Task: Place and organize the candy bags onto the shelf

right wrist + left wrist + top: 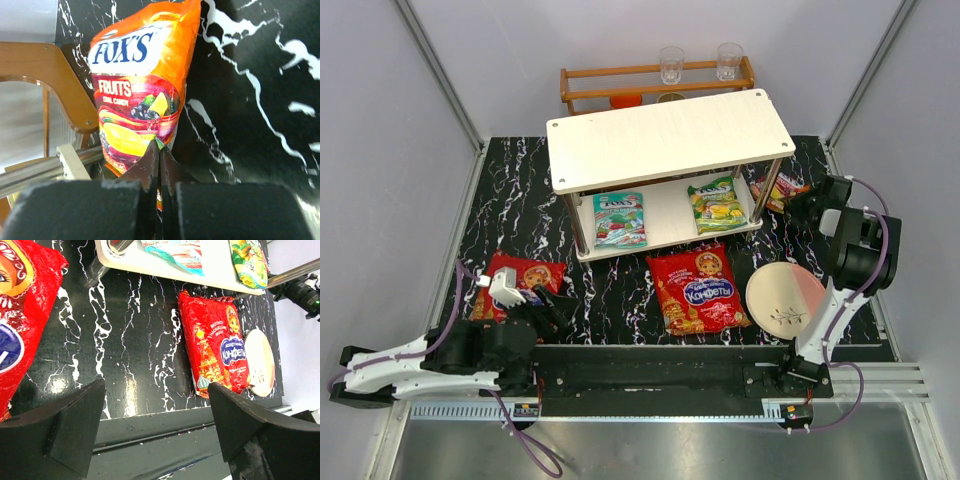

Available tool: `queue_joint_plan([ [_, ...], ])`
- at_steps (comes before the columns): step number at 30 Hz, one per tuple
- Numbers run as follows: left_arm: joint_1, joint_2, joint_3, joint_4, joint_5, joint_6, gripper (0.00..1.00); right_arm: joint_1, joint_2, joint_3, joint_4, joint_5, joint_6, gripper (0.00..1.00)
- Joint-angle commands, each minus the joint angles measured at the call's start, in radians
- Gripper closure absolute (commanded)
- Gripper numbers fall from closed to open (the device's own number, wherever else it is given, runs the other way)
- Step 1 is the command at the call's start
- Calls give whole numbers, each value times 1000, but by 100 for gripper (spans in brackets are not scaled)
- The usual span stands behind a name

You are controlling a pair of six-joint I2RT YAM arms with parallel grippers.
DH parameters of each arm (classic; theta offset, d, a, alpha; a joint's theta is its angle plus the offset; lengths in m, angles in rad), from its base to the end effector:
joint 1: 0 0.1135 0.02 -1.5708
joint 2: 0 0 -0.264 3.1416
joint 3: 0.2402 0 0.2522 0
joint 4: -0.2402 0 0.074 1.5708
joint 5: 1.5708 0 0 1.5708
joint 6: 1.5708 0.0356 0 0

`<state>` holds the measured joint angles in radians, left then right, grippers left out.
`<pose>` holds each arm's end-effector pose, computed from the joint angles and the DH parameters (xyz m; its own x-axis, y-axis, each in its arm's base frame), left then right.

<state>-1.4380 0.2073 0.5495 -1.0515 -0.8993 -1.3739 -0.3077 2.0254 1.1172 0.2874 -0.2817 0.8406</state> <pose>0.0336 -0.0411 0.2439 -0.5445 -0.5320 -0.6485 0.0207 0.7644 -0.6444 0.4051 -0.1184 0.1315 -0.3136 0.8506 -0.4221 0.4633 0.5251 0.7139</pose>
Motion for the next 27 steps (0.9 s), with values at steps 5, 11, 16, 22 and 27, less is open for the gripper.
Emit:
queue_joint_plan([
  [5, 2, -55, 43, -51, -49, -11, 13, -11, -425, -91, -247, 99, -113, 100],
  [11, 1, -51, 69, -48, -75, 12, 13, -11, -737, -166, -542, 160, -190, 100],
  [16, 1, -31, 115, -62, -111, 55, 12, -11, -951, -209, -752, 139, -230, 100],
  [22, 1, -7, 122, -22, -99, 122, 12, -8, -1126, -228, -964, 76, -313, 100],
  [27, 2, 70, 121, -10, -72, 111, 12, 45, -1209, -227, -1103, 36, -342, 100],
])
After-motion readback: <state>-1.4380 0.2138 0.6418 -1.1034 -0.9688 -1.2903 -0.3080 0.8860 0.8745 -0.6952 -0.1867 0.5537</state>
